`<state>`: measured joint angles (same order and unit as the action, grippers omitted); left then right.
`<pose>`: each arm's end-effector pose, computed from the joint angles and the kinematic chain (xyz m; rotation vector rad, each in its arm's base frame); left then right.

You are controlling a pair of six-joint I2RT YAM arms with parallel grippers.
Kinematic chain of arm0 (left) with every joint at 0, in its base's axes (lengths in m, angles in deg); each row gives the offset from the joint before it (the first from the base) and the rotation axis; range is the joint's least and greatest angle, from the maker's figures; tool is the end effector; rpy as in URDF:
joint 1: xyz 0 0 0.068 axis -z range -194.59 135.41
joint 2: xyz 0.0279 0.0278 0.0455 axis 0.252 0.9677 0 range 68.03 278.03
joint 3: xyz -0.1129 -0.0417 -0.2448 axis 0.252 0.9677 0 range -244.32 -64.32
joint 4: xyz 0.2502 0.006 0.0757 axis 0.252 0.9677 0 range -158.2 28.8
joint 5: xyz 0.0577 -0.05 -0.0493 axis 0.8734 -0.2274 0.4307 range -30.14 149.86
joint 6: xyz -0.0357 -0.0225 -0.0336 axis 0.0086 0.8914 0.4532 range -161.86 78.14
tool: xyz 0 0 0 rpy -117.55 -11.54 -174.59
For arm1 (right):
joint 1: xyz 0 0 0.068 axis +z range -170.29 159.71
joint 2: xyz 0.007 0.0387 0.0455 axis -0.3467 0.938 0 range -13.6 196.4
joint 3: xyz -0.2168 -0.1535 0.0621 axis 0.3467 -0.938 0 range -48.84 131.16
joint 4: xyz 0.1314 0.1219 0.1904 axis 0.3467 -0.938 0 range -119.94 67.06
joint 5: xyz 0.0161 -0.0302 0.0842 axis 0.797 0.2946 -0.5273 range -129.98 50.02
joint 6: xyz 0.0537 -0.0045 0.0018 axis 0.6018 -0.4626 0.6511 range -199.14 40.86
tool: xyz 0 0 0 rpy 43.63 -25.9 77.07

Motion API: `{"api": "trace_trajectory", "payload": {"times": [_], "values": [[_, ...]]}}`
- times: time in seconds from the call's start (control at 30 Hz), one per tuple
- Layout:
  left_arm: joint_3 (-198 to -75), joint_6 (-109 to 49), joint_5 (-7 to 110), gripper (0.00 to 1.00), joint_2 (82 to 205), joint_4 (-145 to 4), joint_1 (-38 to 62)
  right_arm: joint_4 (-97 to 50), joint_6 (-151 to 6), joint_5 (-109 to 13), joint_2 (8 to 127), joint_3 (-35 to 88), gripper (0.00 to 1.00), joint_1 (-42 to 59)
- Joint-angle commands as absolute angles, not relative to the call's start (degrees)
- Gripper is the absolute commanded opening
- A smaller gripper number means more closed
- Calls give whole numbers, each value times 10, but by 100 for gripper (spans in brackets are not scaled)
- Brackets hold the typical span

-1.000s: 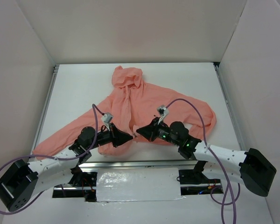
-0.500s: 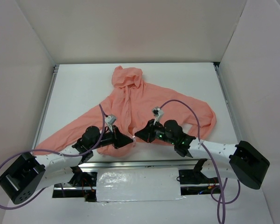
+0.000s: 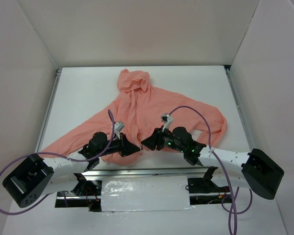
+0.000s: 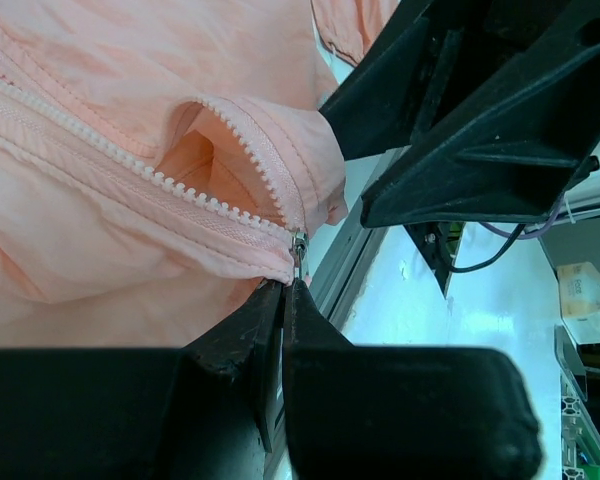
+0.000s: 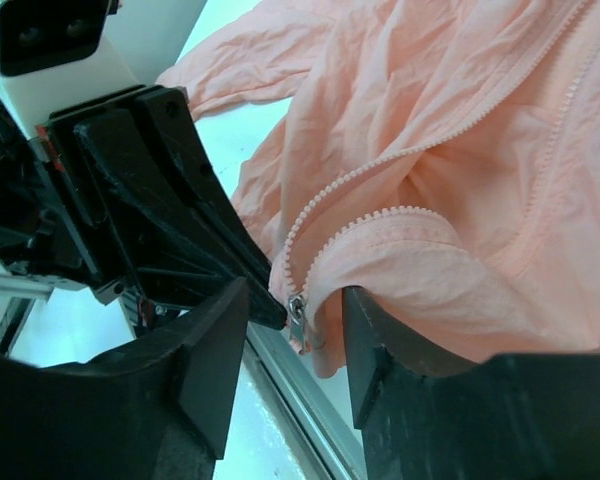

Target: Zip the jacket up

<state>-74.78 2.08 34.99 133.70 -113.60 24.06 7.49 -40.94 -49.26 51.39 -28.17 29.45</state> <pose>0.1508 -0.1396 0.1689 0.2677 1.9366 -1.3866 0.1453 0.1803 0.1982 -0.3254 1.9647 1.1962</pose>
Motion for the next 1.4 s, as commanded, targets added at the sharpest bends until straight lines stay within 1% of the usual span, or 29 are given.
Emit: {"api": "trace_trajectory", "payload": {"times": [0.0, 0.13, 0.17, 0.27, 0.3, 0.57, 0.73, 0.97, 1.03, 1.13, 1.17, 1.37], "values": [[-753, 22, 333, 0, 1345, -1185, 242, 59, -412, -465, 501, -270, 51, 295], [-754, 24, 323, 0, 1358, -1193, 242, 33, -419, -450, 499, -251, 59, 295], [-756, 23, 321, 0, 1361, -1195, 242, 30, -419, -448, 497, -248, 66, 295], [-759, 23, 317, 0, 1370, -1197, 242, 15, -418, -430, 479, -246, 71, 296], [-760, 23, 316, 0, 1373, -1199, 242, 7, -419, -425, 473, -246, 98, 295], [-770, 18, 306, 0, 1383, -1200, 244, -30, -413, -429, 420, -261, 100, 305], [-772, 11, 312, 0, 1372, -1180, 246, -60, -396, -417, 380, -287, 98, 344], [-779, 9, 311, 0, 1374, -1176, 248, 7, -370, -465, 348, -357, 91, 379], [-780, 9, 310, 0, 1376, -1177, 249, 37, -374, -472, 354, -375, 89, 382], [-786, 9, 305, 0, 1382, -1178, 250, 88, -394, -489, 392, -386, 87, 385], [-788, 9, 303, 0, 1385, -1178, 250, 107, -402, -493, 421, -386, 86, 385], [-789, 6, 305, 0, 1384, -1172, 252, 172, -413, -498, 496, -378, 86, 386]]}}
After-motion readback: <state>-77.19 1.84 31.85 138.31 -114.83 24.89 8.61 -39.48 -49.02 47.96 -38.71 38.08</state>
